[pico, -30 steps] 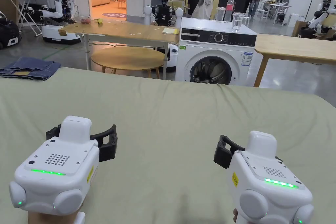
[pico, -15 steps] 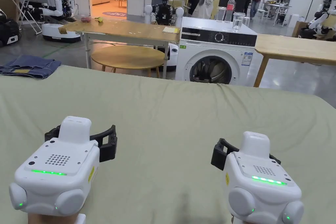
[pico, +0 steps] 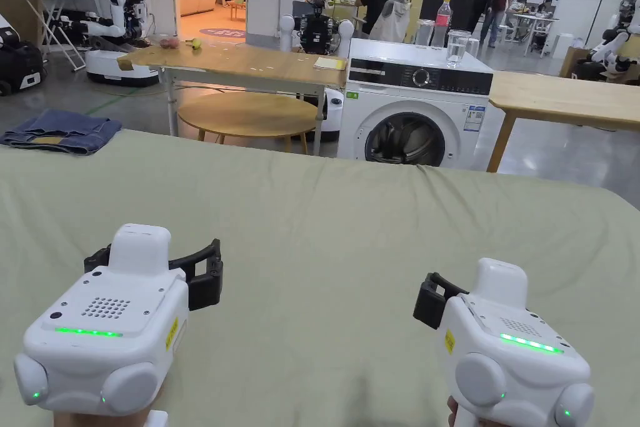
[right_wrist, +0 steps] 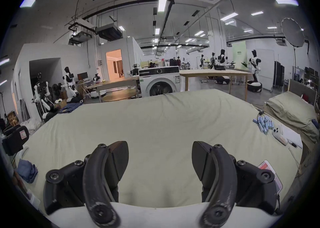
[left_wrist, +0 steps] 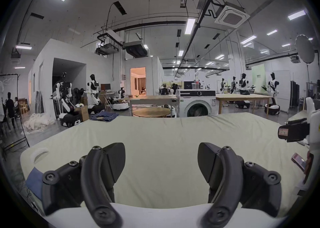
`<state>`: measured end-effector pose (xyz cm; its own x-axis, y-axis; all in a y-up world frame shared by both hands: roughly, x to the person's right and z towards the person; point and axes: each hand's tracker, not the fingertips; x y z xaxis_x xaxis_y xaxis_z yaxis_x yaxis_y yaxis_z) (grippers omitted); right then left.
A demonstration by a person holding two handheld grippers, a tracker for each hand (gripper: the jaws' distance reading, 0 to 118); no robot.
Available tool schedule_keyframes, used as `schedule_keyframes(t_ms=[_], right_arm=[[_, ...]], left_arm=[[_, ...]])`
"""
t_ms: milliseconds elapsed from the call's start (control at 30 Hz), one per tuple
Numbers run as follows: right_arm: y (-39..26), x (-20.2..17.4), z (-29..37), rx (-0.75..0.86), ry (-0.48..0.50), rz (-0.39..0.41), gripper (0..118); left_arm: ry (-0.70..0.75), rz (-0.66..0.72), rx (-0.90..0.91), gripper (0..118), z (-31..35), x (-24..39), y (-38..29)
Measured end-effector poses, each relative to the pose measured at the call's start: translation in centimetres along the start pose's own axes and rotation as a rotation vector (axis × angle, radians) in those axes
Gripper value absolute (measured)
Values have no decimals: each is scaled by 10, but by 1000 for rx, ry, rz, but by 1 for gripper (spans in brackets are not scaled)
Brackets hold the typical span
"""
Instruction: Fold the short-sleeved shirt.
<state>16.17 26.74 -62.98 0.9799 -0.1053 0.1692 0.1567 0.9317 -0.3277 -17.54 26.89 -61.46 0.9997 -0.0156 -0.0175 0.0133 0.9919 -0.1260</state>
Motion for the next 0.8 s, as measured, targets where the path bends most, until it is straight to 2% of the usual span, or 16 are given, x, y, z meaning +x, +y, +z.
schedule_keyframes(t_ms=[200,367,600,800], right_arm=[[1,-1,1,27,-7,15,78],[-3,-5,2,30,-24,80,78],[-7,-4,0,28,-20,87,78],[-10,-10,-2,51,-96,150,78]], left_arm=[[7,16,-3,87,-1,-4,2],[-2,22,-12,87,-1,-6,3],[5,19,-13,87,1,-7,2],[3,30,-20,87,-1,-8,3]])
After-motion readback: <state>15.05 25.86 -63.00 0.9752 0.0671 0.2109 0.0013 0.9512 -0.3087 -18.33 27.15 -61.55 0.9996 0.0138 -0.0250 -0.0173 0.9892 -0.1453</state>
